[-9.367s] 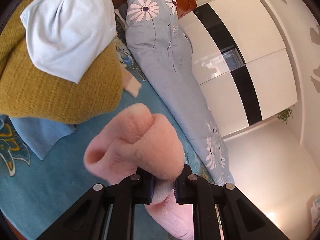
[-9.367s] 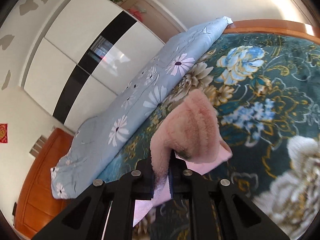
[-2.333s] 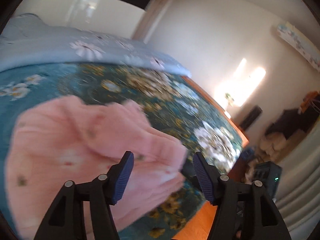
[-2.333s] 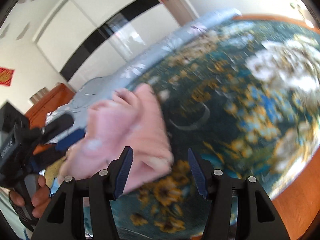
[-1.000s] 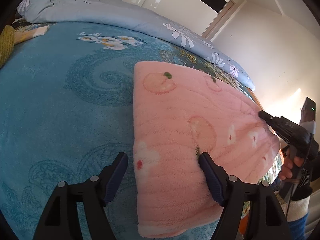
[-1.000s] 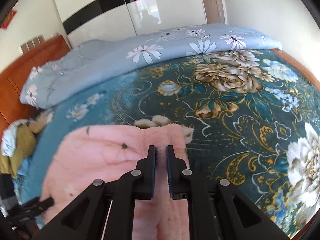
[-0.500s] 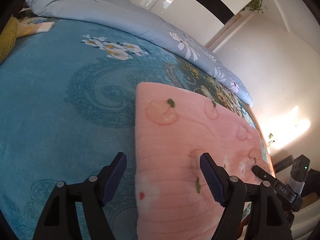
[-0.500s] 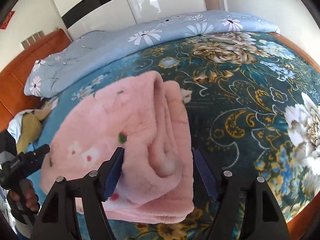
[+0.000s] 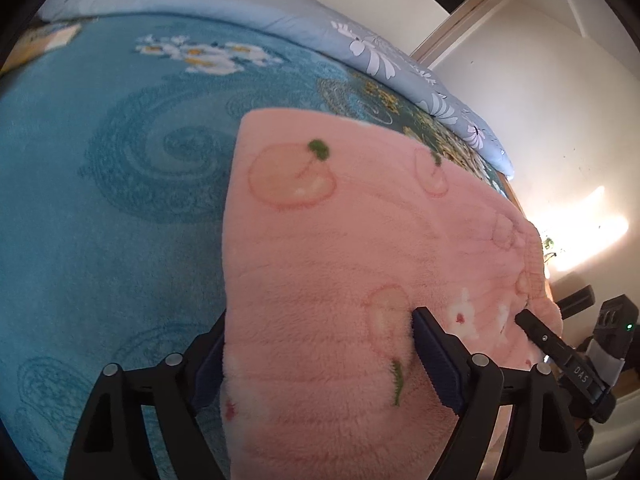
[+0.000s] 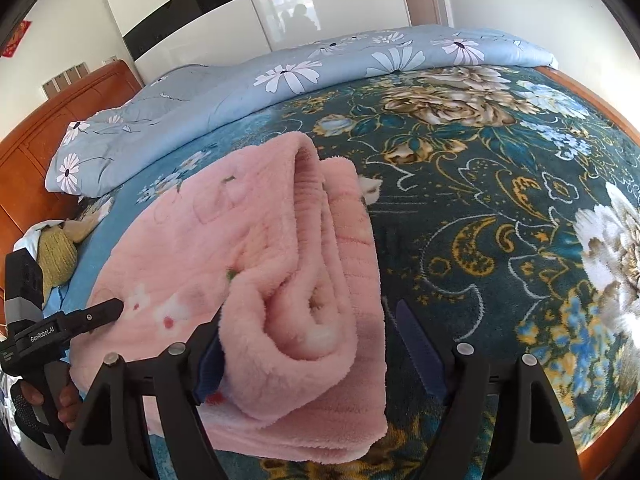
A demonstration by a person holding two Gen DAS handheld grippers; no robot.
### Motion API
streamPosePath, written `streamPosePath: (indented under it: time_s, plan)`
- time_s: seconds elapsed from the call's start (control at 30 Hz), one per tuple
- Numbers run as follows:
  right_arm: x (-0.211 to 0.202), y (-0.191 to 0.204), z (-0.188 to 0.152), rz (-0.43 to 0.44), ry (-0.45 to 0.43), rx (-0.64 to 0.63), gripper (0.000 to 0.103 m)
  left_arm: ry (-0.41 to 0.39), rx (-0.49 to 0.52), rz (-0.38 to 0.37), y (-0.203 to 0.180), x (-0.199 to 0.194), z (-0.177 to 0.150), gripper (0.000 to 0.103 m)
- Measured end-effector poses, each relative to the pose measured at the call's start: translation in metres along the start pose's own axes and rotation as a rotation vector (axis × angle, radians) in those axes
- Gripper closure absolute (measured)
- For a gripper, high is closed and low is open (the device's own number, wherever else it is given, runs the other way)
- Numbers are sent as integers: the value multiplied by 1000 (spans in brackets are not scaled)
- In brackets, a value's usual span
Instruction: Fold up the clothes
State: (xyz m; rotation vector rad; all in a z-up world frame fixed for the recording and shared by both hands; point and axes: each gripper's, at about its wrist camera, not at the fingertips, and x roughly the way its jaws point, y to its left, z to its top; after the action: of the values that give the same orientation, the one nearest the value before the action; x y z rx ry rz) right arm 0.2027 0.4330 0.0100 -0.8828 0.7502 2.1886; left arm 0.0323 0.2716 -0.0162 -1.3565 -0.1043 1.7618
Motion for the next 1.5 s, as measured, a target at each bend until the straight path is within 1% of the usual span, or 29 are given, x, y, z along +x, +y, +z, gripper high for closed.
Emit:
streamPosePath:
  time_s: [0.1,0.23,0.3,0.43,0.57,0.87,0.93,0.97,1.0,1.03,1.07,1.1,1.13,1.17,1.2,1.27,1.33,1.43,1.5]
  plan:
    - [6,-6,-3,33,5,27,20,7,-14,-17,3,2,-2,14]
    - [14,-13,-7,73,11,72,20,6,37,2,-3,5,-5,10]
    - [18,-16,-10,86,12,88,16,-2,58,9,-6,6,-7,7]
    - [25,-22,-15,126,13,139,14,-2,86,19,-9,8,-10,5]
    - [27,-24,-16,137,0,156,12,21,98,24,-11,11,-10,0]
    - [27,-22,-18,135,-12,168,12,17,92,25,-9,10,-15,0]
    - [27,-22,-18,152,-13,175,12,28,97,26,-10,9,-14,0]
    - [27,-22,-18,166,-15,181,16,28,95,28,-10,8,-14,2]
    - [26,-22,-19,185,-16,187,29,23,94,31,-11,6,-15,6]
    - [26,-21,-20,216,-16,197,35,17,98,27,-13,4,-17,12]
    - [24,-20,-20,225,-21,199,40,10,106,19,-16,2,-19,24]
    - [21,-18,-20,220,-26,184,46,1,116,17,-18,-1,-20,33]
    - [19,-17,-19,223,-31,174,48,-9,129,21,-21,-4,-22,39]
    - [16,-19,-19,246,-34,182,53,-21,142,20,-26,-9,-22,52]
    - [13,-20,-18,271,-36,191,56,-33,157,17,-31,-14,-22,59]
    - [7,-26,-15,330,-37,212,59,-58,186,11,-41,-25,-21,64]
    - [0,-30,-10,360,-40,206,60,-83,241,-13,-64,-33,-20,65]
    - [-17,-42,0,382,-62,196,61,-96,317,-90,-94,-32,-3,65]
    - [-33,-62,10,382,-86,195,61,-96,371,-145,-119,-23,8,65]
